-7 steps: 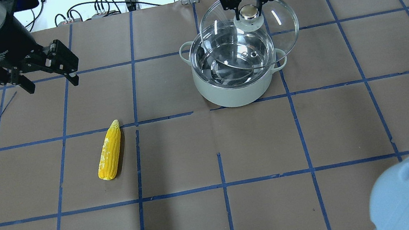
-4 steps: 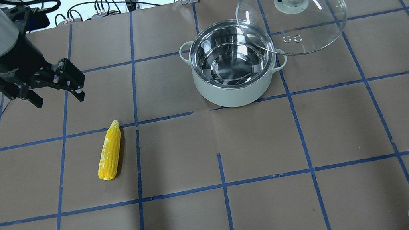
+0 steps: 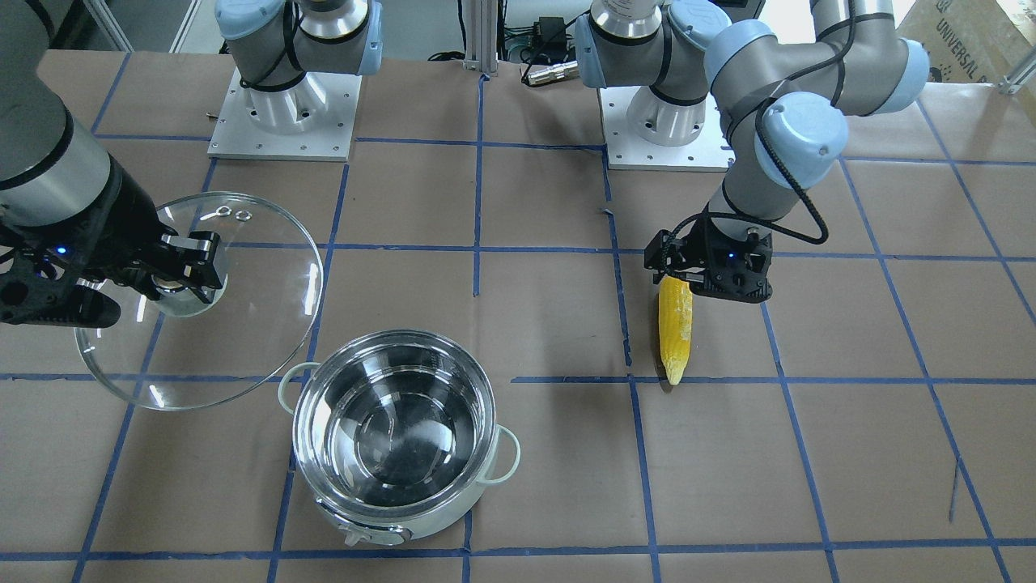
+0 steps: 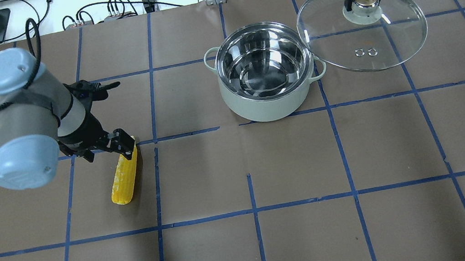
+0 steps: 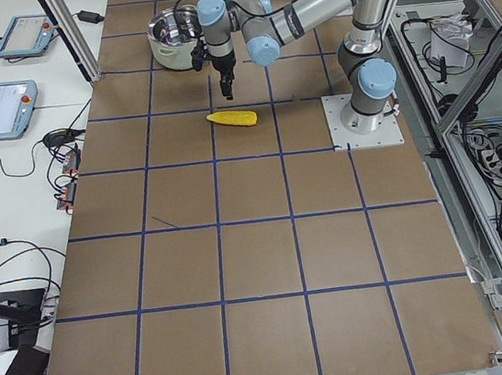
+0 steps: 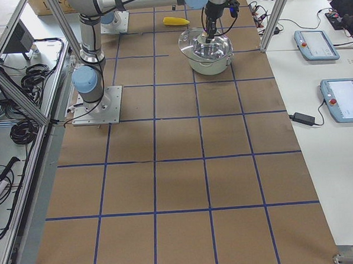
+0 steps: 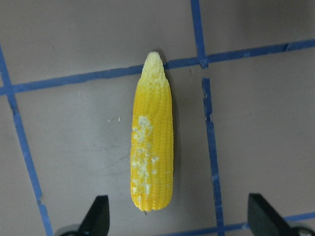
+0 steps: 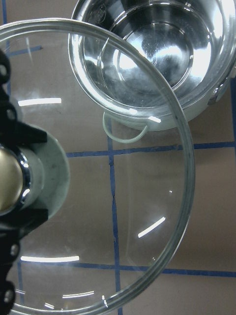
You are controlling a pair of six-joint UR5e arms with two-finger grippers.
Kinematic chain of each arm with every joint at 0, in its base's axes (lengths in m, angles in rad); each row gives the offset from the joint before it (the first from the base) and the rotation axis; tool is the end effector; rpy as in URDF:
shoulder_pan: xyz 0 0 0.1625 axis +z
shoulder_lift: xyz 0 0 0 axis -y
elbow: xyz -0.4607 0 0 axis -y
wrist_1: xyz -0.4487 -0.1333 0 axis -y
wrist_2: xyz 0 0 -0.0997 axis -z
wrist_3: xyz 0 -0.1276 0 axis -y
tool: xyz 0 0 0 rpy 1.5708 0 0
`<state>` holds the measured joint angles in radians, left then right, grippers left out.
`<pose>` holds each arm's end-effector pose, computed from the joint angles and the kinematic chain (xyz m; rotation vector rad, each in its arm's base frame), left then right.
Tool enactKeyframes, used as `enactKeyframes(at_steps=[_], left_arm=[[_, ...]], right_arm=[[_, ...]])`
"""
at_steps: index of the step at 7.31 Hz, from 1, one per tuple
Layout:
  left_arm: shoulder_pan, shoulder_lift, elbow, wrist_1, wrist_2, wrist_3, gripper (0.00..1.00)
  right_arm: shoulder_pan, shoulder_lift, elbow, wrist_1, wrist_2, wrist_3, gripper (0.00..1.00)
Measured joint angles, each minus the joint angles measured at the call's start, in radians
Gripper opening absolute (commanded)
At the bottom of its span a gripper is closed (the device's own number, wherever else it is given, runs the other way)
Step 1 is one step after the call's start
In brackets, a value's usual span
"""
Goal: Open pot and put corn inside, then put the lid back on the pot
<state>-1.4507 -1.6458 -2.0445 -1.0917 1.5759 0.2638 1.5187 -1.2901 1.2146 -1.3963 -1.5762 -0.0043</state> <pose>-0.0708 -0.5202 0.2536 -0.2251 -3.1233 -0.1086 0.0980 -0.6677 0.5022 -0.0745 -3.1342 -0.1555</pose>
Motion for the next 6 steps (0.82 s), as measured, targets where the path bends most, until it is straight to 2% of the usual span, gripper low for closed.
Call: enactKeyframes(at_steps=[2, 4, 6], left_arm=[[0.001, -0.088, -0.100, 0.221, 0.006, 0.025, 1.00], [0.002, -0.159, -0.131, 0.340, 0.016, 0.071, 0.97], [0.004, -0.173, -0.143, 0.363, 0.054, 0.085, 0.43]], right_arm=[[-0.009, -0.013, 0.028, -0.001, -0.001, -0.007, 0.25], [-0.010, -0.019, 0.032, -0.003, -0.001, -0.009, 0.25], [-0.011, -0.021, 0.034, -0.004, 0.000, -0.010, 0.25]])
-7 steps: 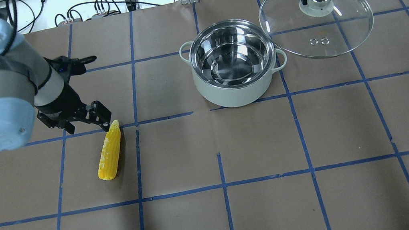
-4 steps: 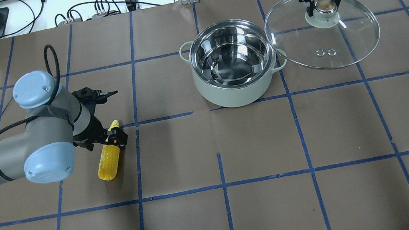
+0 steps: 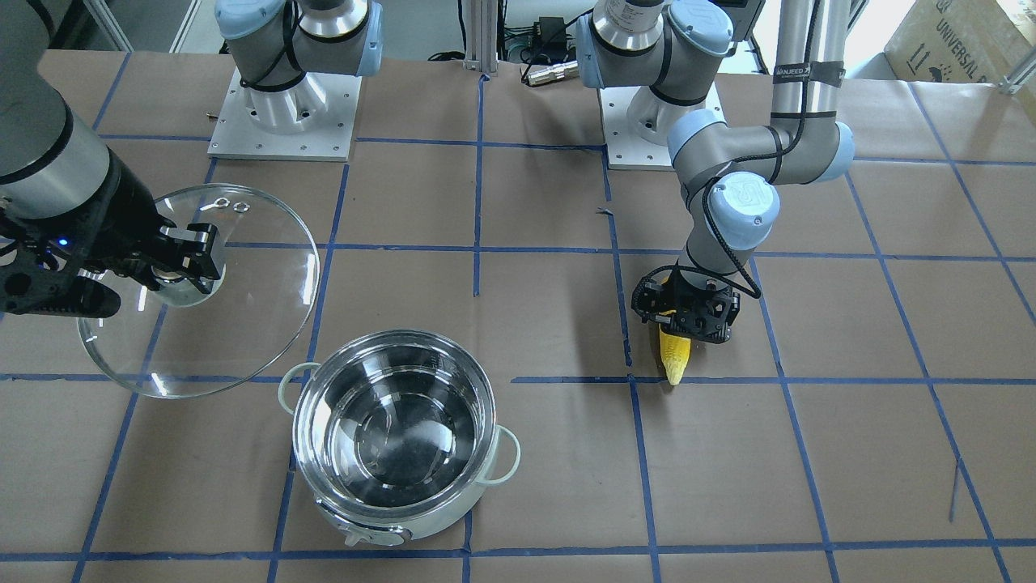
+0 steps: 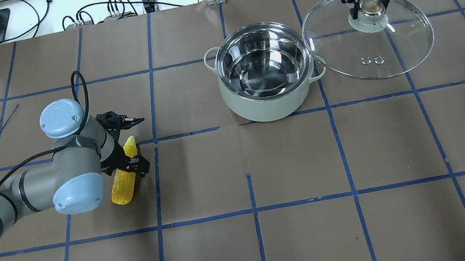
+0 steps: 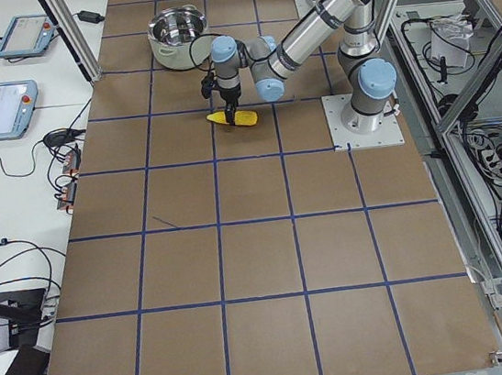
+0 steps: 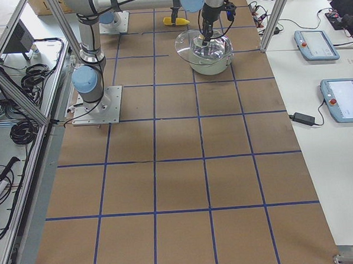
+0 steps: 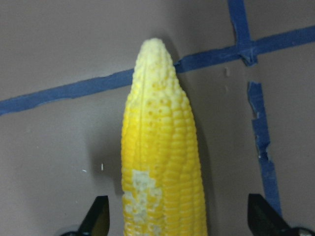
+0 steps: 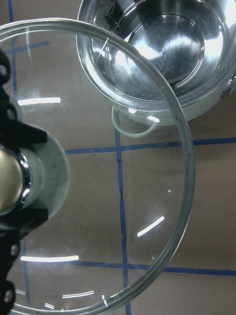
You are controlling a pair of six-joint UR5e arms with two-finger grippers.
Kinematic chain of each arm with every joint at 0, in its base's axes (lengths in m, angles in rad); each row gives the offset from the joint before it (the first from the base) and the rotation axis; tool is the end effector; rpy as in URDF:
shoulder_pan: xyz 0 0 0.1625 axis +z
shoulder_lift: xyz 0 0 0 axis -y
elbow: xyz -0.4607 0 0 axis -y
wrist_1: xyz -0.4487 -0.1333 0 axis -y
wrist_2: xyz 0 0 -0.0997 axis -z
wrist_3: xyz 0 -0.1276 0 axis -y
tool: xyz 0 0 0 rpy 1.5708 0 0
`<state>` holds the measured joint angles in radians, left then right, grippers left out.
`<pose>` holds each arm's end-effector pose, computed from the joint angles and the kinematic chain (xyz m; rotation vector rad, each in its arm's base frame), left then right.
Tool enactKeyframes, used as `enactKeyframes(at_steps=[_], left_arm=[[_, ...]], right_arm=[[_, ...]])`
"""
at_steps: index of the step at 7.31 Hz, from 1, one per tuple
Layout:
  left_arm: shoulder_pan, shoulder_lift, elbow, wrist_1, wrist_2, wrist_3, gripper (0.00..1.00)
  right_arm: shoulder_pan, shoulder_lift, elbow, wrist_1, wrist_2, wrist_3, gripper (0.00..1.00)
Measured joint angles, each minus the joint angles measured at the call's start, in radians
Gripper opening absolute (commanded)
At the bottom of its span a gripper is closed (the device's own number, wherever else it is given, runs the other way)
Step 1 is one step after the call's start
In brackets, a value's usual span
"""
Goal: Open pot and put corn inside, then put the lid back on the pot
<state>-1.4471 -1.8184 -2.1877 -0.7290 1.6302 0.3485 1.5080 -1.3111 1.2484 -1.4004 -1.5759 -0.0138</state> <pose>-0.0630 -0.5126 0.1382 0.3475 3.0690 0.0556 0.0915 -0.6586 0.4983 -0.0764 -3.1351 -0.1692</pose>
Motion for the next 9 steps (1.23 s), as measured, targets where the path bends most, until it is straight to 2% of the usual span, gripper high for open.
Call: enactKeyframes(at_steps=[1, 2, 4, 6, 9], left_arm=[[0.000, -0.001, -0.004, 0.001, 0.010, 0.001, 0.23], [-0.001, -0.002, -0.006, 0.001, 0.011, -0.002, 0.14], [-0.007, 0.004, -0.001, -0.003, 0.009, -0.019, 0.13], [-0.018, 0.040, 0.047, -0.035, 0.004, -0.104, 0.13], [-0.116, 0.070, 0.281, -0.302, -0.052, -0.279, 0.13]], right_arm=[[0.000, 0.000, 0.000, 0.000, 0.001, 0.000, 0.25], [0.000, 0.000, 0.000, 0.000, 0.001, 0.000, 0.25], [0.000, -0.001, -0.001, 0.000, 0.002, -0.001, 0.25], [0.002, -0.001, -0.001, 0.000, 0.002, 0.000, 0.25], [0.001, -0.002, -0.001, 0.001, 0.002, 0.000, 0.25]])
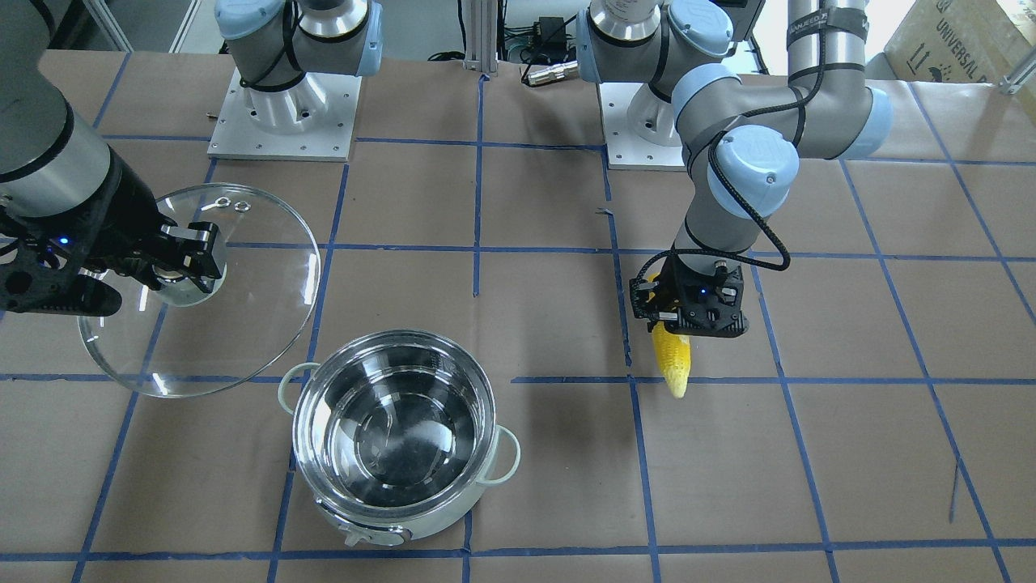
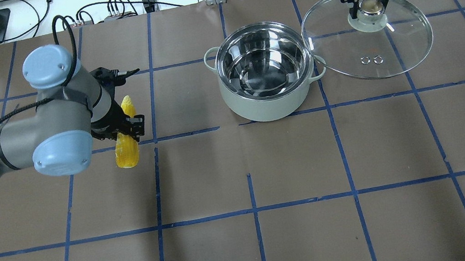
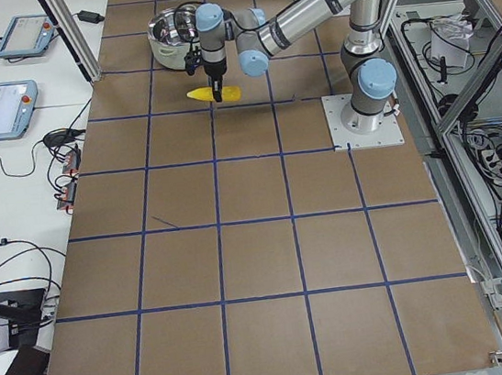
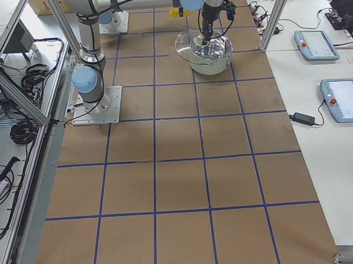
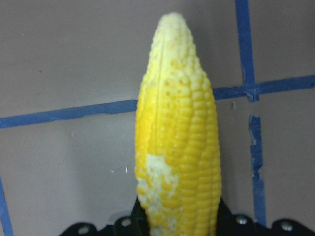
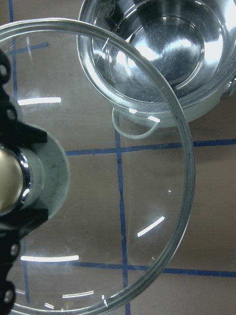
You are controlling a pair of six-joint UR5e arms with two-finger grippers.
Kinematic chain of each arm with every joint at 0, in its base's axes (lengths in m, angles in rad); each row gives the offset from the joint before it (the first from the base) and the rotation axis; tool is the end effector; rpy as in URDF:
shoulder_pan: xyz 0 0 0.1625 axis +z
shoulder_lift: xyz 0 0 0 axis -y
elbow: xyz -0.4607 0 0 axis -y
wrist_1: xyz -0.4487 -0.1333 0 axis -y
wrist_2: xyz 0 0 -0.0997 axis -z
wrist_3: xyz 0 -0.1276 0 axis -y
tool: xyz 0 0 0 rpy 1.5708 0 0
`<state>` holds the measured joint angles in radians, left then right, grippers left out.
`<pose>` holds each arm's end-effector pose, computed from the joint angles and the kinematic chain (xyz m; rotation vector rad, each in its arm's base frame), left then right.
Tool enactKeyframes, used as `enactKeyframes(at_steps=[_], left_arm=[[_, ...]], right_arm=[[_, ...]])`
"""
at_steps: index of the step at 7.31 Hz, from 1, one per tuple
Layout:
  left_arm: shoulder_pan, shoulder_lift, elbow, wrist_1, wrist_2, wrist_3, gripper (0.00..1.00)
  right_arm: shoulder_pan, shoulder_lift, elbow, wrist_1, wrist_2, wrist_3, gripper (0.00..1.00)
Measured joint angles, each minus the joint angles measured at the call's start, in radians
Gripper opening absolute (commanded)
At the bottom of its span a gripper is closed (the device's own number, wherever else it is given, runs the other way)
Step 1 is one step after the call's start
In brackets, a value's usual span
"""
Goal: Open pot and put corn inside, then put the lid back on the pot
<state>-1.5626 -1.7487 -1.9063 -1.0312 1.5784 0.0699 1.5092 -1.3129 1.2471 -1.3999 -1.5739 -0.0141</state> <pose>-0.1276 -0.5765 0.2706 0.0965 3.1312 -0.0405 0.0926 -0.6579 0.5001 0.0742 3.1355 0.1650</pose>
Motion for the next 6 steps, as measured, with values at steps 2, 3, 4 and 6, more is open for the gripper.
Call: enactKeyframes(at_steps=[2, 3, 4, 6], left_arm=[[-0.102, -0.058, 0.219, -0.147, -0.078, -0.135, 0.13], [-0.159, -0.108, 0.325, -0.189, -0.107, -0.191, 0.14], [-0.217, -0.173, 0.426, -0.208, -0.124, -0.231, 0.14], [-0.283, -0.315, 0.604, -0.216, -0.146, -0.269, 0.15]], right_arm=[[-0.001, 0.000, 0.000, -0.001, 0.000, -0.001, 0.25], [-0.002, 0.001, 0.000, -0.001, -0.004, -0.003, 0.25], [-0.004, 0.001, 0.000, -0.001, -0.009, -0.005, 0.25], [-0.012, 0.001, 0.001, -0.001, -0.009, -0.011, 0.25]])
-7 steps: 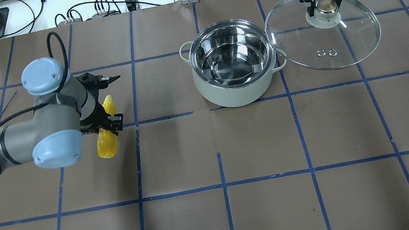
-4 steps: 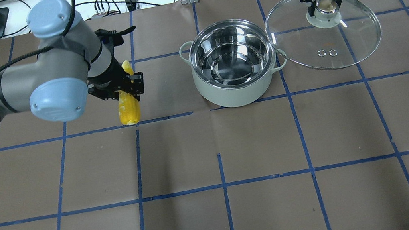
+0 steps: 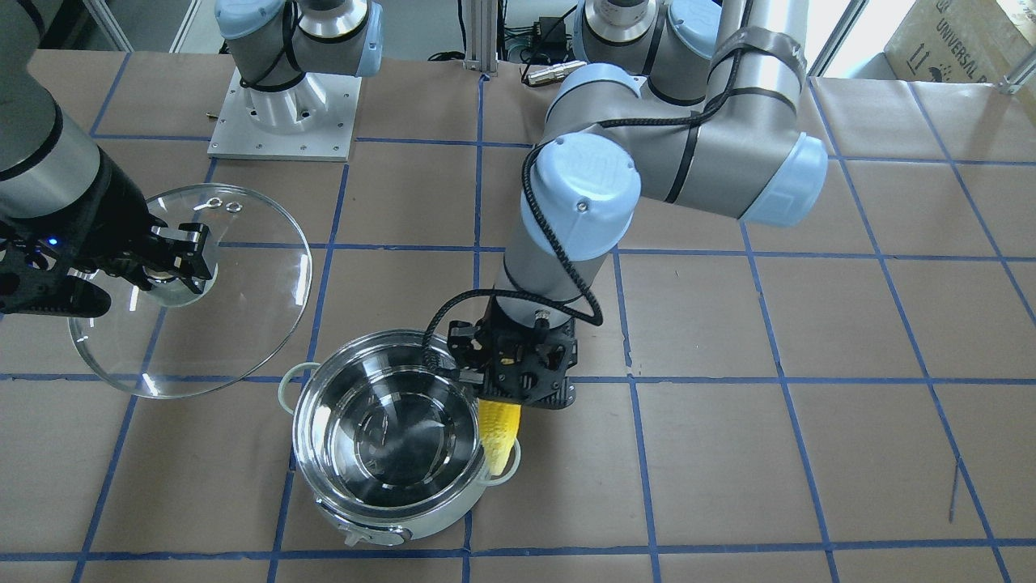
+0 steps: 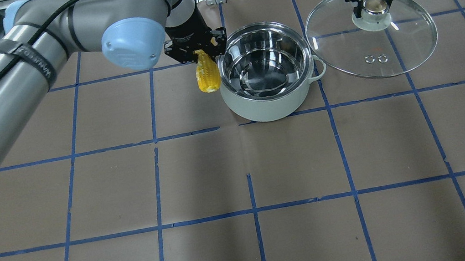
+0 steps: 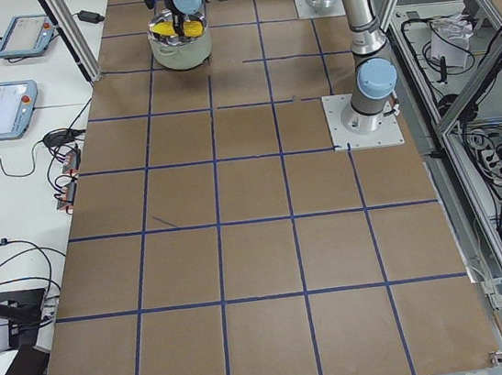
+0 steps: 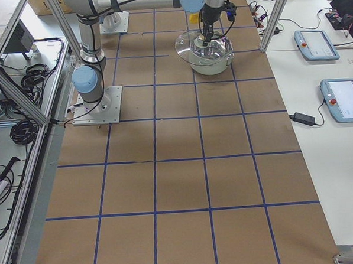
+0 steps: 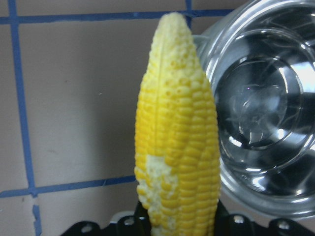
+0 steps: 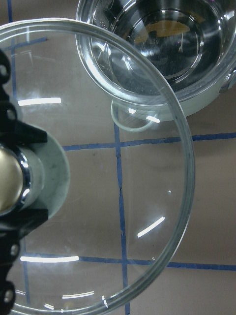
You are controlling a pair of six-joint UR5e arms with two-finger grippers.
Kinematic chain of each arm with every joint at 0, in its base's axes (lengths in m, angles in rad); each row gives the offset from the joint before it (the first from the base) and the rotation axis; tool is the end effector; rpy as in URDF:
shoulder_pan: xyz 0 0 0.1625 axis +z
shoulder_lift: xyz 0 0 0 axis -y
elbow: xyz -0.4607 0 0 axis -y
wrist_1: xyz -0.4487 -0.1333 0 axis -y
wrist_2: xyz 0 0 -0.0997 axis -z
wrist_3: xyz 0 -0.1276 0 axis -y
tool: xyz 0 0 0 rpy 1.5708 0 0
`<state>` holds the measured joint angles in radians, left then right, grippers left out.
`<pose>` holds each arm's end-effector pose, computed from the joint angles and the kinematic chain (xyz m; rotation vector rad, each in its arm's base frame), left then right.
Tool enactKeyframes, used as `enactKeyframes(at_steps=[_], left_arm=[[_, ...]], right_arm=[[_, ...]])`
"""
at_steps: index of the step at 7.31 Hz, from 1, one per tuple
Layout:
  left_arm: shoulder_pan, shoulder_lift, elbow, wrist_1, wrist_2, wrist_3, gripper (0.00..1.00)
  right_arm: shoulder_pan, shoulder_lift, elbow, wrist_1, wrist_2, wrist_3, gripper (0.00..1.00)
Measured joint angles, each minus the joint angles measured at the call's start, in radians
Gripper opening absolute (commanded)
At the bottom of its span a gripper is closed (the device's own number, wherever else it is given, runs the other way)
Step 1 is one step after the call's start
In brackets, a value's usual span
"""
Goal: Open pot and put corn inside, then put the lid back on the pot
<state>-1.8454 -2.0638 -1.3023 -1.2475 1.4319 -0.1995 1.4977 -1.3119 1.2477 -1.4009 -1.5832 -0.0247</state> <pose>-0.3533 -0.6975 0.3525 -0.1222 -2.9796 0.0946 0.0838 -0.6593 0.4992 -0.0747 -3.1291 -0.1663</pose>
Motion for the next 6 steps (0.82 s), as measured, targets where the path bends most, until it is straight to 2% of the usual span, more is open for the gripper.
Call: enactKeyframes(at_steps=[2, 3, 4, 5, 6], left_arm=[[-0.050, -0.100, 0.116, 0.001, -0.015, -0.054, 0.18], [-0.067, -0.127, 0.145, 0.002, -0.013, -0.069, 0.31], [-0.079, -0.149, 0.157, 0.003, -0.011, -0.076, 0.49], [-0.091, -0.173, 0.163, 0.008, -0.010, -0.076, 0.91], [-0.100, -0.195, 0.166, 0.019, -0.008, -0.077, 1.00]], right_arm=[[-0.010, 0.000, 0.000, 0.001, -0.002, -0.003, 0.25], [-0.025, 0.000, 0.000, 0.002, -0.001, -0.011, 0.25], [-0.041, -0.001, 0.001, 0.004, 0.003, -0.021, 0.25], [-0.049, -0.001, 0.001, 0.005, 0.004, -0.027, 0.25], [-0.053, -0.001, 0.003, 0.005, 0.005, -0.030, 0.25]])
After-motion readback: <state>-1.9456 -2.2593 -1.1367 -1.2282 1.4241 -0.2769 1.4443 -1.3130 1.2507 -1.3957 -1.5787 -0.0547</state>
